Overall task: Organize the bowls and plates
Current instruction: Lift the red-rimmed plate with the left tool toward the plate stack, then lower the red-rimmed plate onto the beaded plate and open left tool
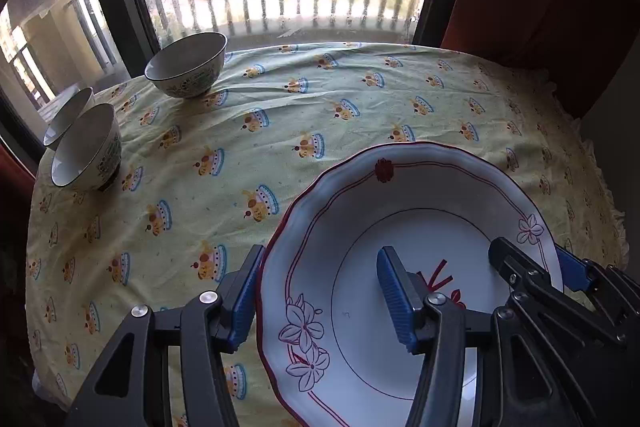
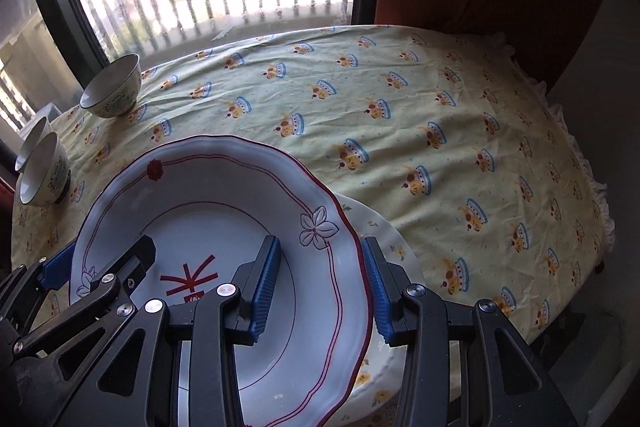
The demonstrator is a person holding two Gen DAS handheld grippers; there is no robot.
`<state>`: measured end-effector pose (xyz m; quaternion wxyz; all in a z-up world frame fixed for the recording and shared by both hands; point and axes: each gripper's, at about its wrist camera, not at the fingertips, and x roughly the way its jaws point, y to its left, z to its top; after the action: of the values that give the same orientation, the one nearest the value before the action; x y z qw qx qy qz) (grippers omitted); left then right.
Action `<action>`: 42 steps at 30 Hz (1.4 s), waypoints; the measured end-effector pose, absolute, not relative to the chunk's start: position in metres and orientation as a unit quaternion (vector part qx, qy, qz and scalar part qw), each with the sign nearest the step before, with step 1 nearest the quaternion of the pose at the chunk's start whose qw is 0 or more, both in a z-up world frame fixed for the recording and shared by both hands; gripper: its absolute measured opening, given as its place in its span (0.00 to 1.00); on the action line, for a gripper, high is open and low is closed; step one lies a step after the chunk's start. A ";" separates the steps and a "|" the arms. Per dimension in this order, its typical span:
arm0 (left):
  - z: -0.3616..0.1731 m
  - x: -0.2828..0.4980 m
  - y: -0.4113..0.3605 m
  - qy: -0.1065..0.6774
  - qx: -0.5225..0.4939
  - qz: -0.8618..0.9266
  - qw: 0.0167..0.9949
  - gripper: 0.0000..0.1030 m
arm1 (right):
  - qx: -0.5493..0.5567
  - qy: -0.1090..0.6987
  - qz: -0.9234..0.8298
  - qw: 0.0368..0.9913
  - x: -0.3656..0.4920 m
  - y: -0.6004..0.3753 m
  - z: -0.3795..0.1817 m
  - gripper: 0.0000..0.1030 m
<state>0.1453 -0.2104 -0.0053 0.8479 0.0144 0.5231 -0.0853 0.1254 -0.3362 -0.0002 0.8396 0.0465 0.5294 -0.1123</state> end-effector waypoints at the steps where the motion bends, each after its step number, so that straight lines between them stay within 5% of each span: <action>1: -0.009 0.144 -0.215 0.529 0.015 -0.084 0.845 0.55 | 0.046 0.532 -0.110 0.838 0.125 -0.341 -0.003 0.45; 40: -0.056 0.114 -0.284 0.545 0.001 0.078 0.835 0.58 | 0.028 0.570 0.055 0.819 0.129 -0.415 -0.048 0.44; 42: -0.056 0.113 -0.284 0.545 0.003 0.080 0.835 0.59 | 0.025 0.564 0.059 0.824 0.126 -0.416 -0.043 0.38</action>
<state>0.1130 -0.2844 -0.0562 0.8347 0.0028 0.5448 0.0805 0.1264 -0.4165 -0.0432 0.8236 0.0252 0.5636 0.0595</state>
